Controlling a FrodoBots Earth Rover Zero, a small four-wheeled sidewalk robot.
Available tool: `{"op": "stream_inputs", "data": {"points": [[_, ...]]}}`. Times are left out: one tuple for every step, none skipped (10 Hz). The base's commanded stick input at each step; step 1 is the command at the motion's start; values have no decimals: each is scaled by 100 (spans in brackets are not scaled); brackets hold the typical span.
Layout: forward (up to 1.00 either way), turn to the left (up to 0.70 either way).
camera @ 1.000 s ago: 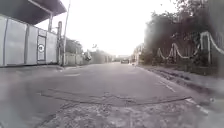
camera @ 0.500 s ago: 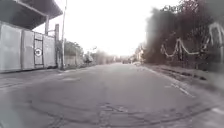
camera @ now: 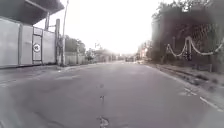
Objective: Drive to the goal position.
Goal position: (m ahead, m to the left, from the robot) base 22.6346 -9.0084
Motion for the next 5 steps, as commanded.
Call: {"op": "stream_inputs", "data": {"points": [[100,-40],[100,-40],[100,-40],[100,-8],[100,0]]}}
